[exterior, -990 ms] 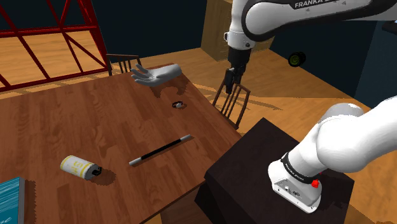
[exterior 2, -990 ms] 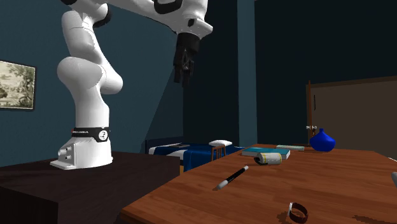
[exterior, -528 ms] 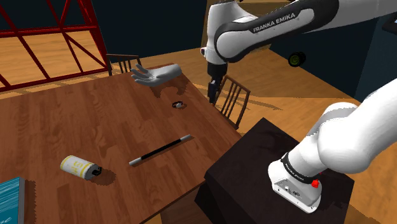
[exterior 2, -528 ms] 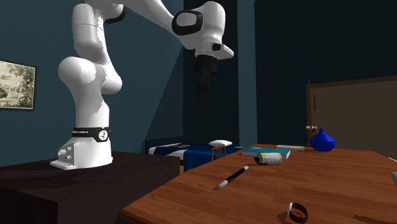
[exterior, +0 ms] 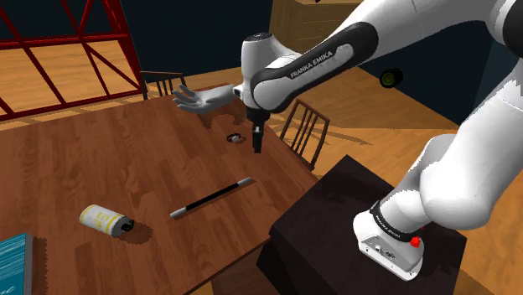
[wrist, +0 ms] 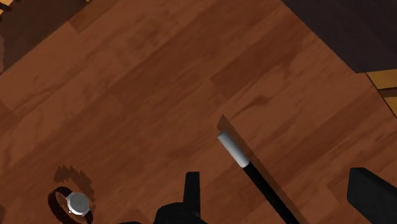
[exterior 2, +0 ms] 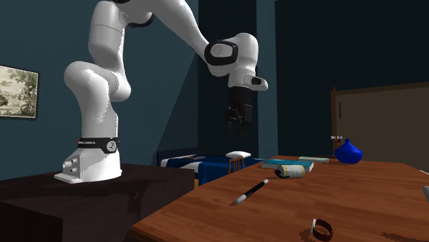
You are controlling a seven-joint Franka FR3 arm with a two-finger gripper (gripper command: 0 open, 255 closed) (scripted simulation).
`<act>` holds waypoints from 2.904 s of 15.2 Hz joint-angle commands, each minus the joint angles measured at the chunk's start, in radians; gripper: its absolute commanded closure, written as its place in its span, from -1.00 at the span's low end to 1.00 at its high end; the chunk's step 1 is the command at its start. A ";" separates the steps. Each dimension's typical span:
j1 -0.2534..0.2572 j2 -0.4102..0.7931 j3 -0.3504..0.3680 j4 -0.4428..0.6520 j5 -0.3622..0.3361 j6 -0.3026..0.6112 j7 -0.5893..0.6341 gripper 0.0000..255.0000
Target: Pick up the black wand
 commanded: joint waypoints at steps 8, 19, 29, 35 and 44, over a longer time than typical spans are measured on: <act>0.068 0.287 0.068 0.148 -0.067 0.166 -0.128 -1.00; 0.170 0.583 0.108 0.341 -0.191 0.294 -0.230 -1.00; 0.181 0.662 0.092 0.367 -0.205 0.347 -0.220 1.00; 0.181 0.662 0.092 0.367 -0.205 0.347 -0.220 1.00; 0.169 0.578 0.109 0.339 -0.190 0.290 -0.231 1.00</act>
